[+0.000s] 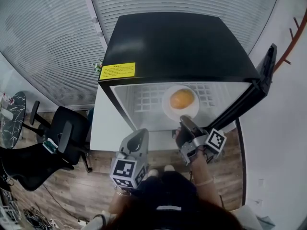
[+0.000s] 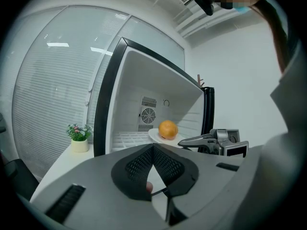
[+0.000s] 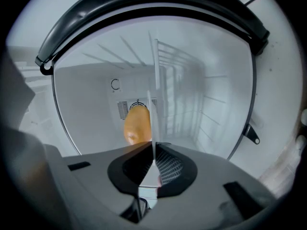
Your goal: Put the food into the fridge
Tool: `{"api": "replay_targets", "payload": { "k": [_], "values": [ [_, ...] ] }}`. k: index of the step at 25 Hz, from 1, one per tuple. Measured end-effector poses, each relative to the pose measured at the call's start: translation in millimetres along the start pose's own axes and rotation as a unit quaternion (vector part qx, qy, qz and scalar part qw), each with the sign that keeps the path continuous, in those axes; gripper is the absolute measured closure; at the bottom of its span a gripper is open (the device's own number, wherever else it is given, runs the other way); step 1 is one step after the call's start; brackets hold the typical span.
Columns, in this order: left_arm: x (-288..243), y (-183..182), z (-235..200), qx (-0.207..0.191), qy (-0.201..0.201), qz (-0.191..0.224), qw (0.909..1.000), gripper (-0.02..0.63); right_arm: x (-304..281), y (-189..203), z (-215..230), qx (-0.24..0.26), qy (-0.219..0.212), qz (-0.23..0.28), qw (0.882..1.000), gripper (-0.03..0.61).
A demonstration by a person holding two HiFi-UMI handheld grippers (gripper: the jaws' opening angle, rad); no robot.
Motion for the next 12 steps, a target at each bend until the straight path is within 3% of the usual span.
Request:
{"api": "replay_targets", "payload": {
  "k": [12],
  "values": [
    [-4.5,-0.7,-4.0,0.001,-0.012,-0.002,0.9999,0.601,-14.4,-4.9,-3.6,-0.015,0.0,-0.001,1.0,0.561]
  ]
}}
Point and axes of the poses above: the fingertips, and each gripper's own axes: x backward along the fingers, z to its right, y out of its underside, the point moved 8 cm from there along x, backward along the fingers, and after that the axes turned 8 degrees about z, right-handed, at the moved point
